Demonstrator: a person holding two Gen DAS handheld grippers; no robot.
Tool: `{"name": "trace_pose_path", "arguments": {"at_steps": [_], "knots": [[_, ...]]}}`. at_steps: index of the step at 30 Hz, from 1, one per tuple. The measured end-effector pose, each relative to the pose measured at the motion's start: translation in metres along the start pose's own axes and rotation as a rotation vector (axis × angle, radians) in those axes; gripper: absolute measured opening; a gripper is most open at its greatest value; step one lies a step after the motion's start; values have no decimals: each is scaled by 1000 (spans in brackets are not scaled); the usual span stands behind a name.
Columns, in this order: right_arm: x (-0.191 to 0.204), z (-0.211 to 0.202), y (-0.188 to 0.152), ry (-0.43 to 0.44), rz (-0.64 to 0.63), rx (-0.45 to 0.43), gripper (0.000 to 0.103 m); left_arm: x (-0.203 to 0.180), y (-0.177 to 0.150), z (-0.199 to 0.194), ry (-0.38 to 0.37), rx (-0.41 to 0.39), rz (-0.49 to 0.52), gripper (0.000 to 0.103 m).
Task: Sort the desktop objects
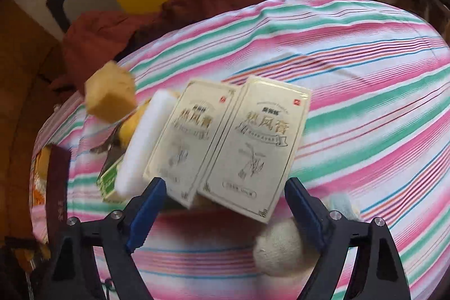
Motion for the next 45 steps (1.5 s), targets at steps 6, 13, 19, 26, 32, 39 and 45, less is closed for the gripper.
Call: {"name": "trace_pose_path", "arguments": {"at_steps": [6,13,19,26,32,39,45], "knots": [[44,-27,-45,78,38,-51,76,4,0,-10,-1,-25,-12,59],[-3,-48,5,-43,240,-260,77,4,-1,-17,-5,-43,-19,59],[-21,15,32,-84,264,-98,61,7,-7,-25,11,-51,-4,59],[52,18,-16,218,120,66,57,18,-4,-22,3,-60,-46,59],[83,-30,-36,230,26,-91,69,14,-3,-24,-1,-78,-28,59],[47,0,4,-20,313,-88,76,8,12,-29,-6,-114,-8,59],[50,34,20,-119,339,-63,79,23,13,-34,18,-116,-39,59]]}}
Point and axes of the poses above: each gripper's, at about its wrist camera, not at the fingertips, and z roughly the way its jaws point, x to its left, y to its top, the point moved 3 cm from there along z, roughly the way its jaws point, and after that the axes turned 9 degrees about -x, right-handed, at the moved point
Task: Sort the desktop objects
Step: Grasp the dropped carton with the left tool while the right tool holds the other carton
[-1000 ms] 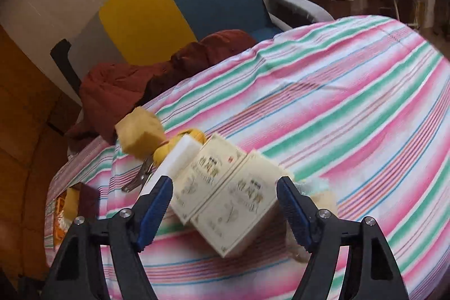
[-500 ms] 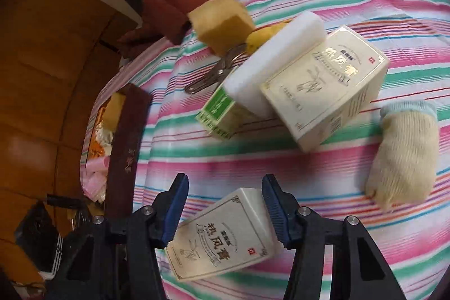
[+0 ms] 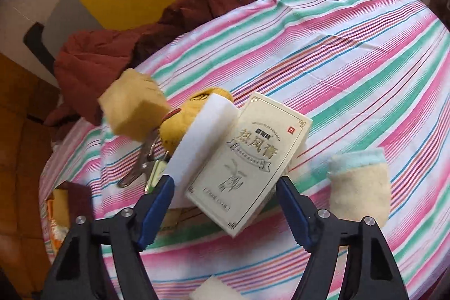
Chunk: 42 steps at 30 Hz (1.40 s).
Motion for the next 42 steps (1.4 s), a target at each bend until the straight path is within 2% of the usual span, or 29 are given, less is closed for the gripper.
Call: {"name": "trace_pose_path", "arguments": {"at_steps": [5,7,9,13,16,18,20,21,22,24,26,28,29,32,34,36,39,42], "knots": [[-16,-2,-6,53,-15,44,75,15,6,-1,12,-14,-48,59],[-29,-8,-11,48,-18,69,70,15,7,0,2,-18,-51,59],[-41,-17,-18,47,-40,84,60,11,8,1,-1,-20,-42,60],[-53,-45,-41,59,-127,127,59,-1,8,7,-24,-15,-5,60],[-60,-70,-63,59,-182,151,63,-9,13,14,-38,-6,25,60],[-65,-90,-70,92,-184,116,64,-16,19,20,-42,-11,48,60],[-71,-121,-70,174,-131,39,64,-28,24,27,-73,-1,77,61],[-76,-136,-68,209,-97,-5,67,-35,25,29,-90,-1,92,63],[-82,-151,-65,206,-77,-55,71,-43,26,31,-113,2,113,67],[-93,-180,-61,126,-101,-156,83,-60,24,41,-162,38,162,69],[-96,-189,-57,44,-166,-178,87,-78,20,51,-200,78,223,69],[-95,-188,-52,-19,-222,-185,87,-92,15,60,-191,98,284,69],[-94,-185,-49,-24,-233,-180,87,-96,12,63,-184,107,305,69],[-81,-164,-43,42,-232,-165,87,-106,5,71,-181,127,349,69],[-65,-148,-41,45,-249,-161,86,-110,1,73,-173,132,381,69],[-49,-124,-38,46,-281,-142,79,-113,-4,76,-139,135,422,69],[-34,-88,-31,48,-280,-109,71,-108,-7,80,-104,120,426,66],[-28,-58,-25,-13,-296,-100,71,-96,-9,81,-85,100,384,58]]}}
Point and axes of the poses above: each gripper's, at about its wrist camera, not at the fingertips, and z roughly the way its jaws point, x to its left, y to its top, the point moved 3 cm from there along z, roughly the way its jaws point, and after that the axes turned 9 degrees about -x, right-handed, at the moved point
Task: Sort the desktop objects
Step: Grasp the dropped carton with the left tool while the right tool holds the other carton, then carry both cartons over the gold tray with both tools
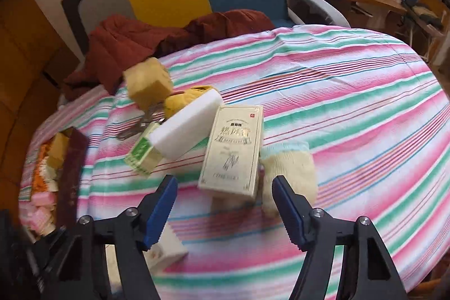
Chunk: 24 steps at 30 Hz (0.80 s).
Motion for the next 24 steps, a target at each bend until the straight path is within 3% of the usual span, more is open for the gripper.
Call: {"name": "trace_pose_path", "arguments": {"at_steps": [4,6,7,17,24], "knots": [[1,26,-5,-1,-20,45,70,16,-8,1,39,-17,-42,52],[-3,36,-9,-6,-18,74,58,23,-10,0,41,-28,-72,52],[-4,36,-11,-1,-18,74,58,25,-11,-2,39,-33,-87,52],[7,15,-34,45,-30,97,56,41,-16,-10,44,-59,-194,52],[37,-8,-58,133,-51,111,54,51,-28,-26,73,-74,-229,52]]}}
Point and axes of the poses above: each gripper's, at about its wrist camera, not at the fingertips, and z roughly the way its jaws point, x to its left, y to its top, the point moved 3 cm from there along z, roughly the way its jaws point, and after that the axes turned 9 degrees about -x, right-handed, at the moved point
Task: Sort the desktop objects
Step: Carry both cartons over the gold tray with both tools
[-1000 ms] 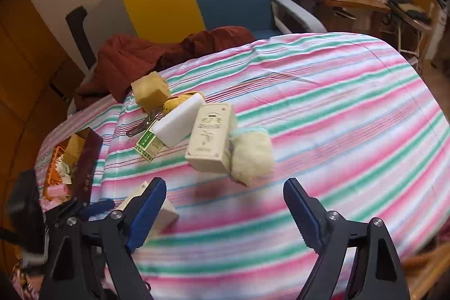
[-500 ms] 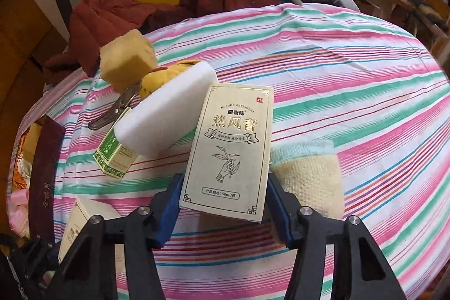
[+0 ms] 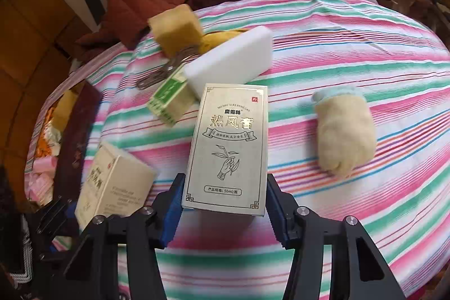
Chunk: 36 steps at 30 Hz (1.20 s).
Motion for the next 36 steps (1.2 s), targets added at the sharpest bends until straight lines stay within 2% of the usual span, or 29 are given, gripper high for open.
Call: {"name": "trace_pose_path", "arguments": {"at_steps": [10,17,22,26,31,36], "knots": [[40,-27,-26,114,17,-6,53,14,-7,-35,-26,-35,-54,52],[82,-48,-24,191,15,-52,53,42,3,-78,-22,-104,-105,52],[126,-59,-15,243,-38,-88,53,79,7,-104,33,-148,-149,52],[170,-54,-12,269,-104,-95,53,112,3,-117,84,-153,-187,52],[219,-34,-13,304,-162,-67,53,152,-9,-124,165,-127,-211,52],[256,-9,-21,306,-197,-19,53,174,-17,-122,208,-91,-204,52]]}}
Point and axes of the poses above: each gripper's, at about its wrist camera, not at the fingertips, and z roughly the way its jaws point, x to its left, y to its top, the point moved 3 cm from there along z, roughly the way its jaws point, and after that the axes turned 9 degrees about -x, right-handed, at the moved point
